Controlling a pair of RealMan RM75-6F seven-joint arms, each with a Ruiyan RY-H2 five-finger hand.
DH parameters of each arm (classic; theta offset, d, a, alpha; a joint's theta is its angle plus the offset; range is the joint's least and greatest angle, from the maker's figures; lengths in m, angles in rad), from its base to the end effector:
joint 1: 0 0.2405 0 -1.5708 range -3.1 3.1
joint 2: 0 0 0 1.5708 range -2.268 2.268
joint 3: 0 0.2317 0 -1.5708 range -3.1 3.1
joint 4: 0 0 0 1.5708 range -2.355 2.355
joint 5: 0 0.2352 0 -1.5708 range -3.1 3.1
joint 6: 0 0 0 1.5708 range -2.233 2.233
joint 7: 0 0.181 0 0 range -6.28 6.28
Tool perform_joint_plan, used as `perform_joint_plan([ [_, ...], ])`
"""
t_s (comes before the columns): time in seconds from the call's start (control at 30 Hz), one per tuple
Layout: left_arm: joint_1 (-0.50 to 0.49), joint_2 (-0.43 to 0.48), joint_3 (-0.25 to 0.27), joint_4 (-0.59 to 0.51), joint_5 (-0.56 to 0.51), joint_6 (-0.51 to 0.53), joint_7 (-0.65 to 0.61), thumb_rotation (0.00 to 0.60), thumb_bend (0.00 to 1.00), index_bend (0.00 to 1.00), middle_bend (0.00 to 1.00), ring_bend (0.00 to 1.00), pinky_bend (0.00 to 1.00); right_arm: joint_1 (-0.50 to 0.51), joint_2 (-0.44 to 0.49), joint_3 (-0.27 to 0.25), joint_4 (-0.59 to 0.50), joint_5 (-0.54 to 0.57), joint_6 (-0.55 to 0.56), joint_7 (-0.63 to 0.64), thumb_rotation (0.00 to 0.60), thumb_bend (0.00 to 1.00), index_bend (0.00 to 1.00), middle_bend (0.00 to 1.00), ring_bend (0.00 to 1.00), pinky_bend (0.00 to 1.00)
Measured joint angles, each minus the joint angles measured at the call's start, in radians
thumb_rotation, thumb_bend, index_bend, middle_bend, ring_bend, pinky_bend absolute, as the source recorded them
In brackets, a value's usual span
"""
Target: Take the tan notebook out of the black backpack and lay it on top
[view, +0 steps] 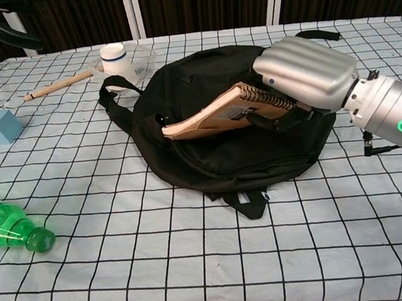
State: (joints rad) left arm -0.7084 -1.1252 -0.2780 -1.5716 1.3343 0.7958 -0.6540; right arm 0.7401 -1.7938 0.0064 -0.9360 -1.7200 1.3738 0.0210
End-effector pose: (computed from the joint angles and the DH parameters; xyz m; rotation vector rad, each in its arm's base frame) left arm -0.1387 0.4088 0.0704 -1.6167 -1.5277 -1.3338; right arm -0.1098 -0.3400 -0.0682 2.0032 -0.3813 1.3409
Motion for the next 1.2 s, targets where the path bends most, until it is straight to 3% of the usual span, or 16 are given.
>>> perform_joint_plan([
  [0.1, 0.000, -0.002, 0.002, -0.002, -0.006, 0.005, 0.006, 0.600, 0.01, 0.08, 0.09, 0.00, 0.00, -0.009, 0.016, -0.016, -0.053, -0.007, -0.013, -0.035, 0.600, 0.48, 0.58, 0.46, 0.48, 0.33],
  [0.23, -0.002, -0.001, 0.005, -0.010, -0.015, 0.006, 0.019, 0.600, 0.01, 0.09, 0.09, 0.00, 0.00, -0.020, 0.014, -0.013, -0.087, 0.015, -0.051, -0.089, 0.600, 0.47, 0.49, 0.40, 0.45, 0.31],
  [0.43, -0.001, 0.010, 0.008, -0.035, -0.043, 0.013, 0.074, 0.600, 0.01, 0.09, 0.09, 0.00, 0.00, -0.044, -0.072, 0.060, -0.055, 0.131, -0.085, -0.171, 0.600, 0.42, 0.25, 0.22, 0.34, 0.23],
  [0.57, -0.001, 0.017, 0.013, -0.044, -0.054, 0.013, 0.096, 0.600, 0.01, 0.09, 0.09, 0.00, 0.00, -0.054, -0.081, 0.069, -0.047, 0.159, -0.126, -0.219, 0.600, 0.39, 0.13, 0.11, 0.26, 0.16],
  [0.9, 0.003, 0.024, 0.027, -0.055, -0.050, 0.028, 0.142, 0.600, 0.01, 0.09, 0.09, 0.00, 0.00, -0.077, 0.147, 0.060, -0.194, 0.203, -0.216, -0.324, 0.600, 0.37, 0.00, 0.00, 0.18, 0.10],
  [1.2, 0.039, 0.045, 0.064, -0.089, -0.021, 0.107, 0.294, 0.600, 0.01, 0.10, 0.09, 0.00, 0.00, -0.172, 0.409, 0.107, -0.338, 0.300, -0.163, -0.328, 0.600, 0.32, 0.00, 0.00, 0.17, 0.10],
])
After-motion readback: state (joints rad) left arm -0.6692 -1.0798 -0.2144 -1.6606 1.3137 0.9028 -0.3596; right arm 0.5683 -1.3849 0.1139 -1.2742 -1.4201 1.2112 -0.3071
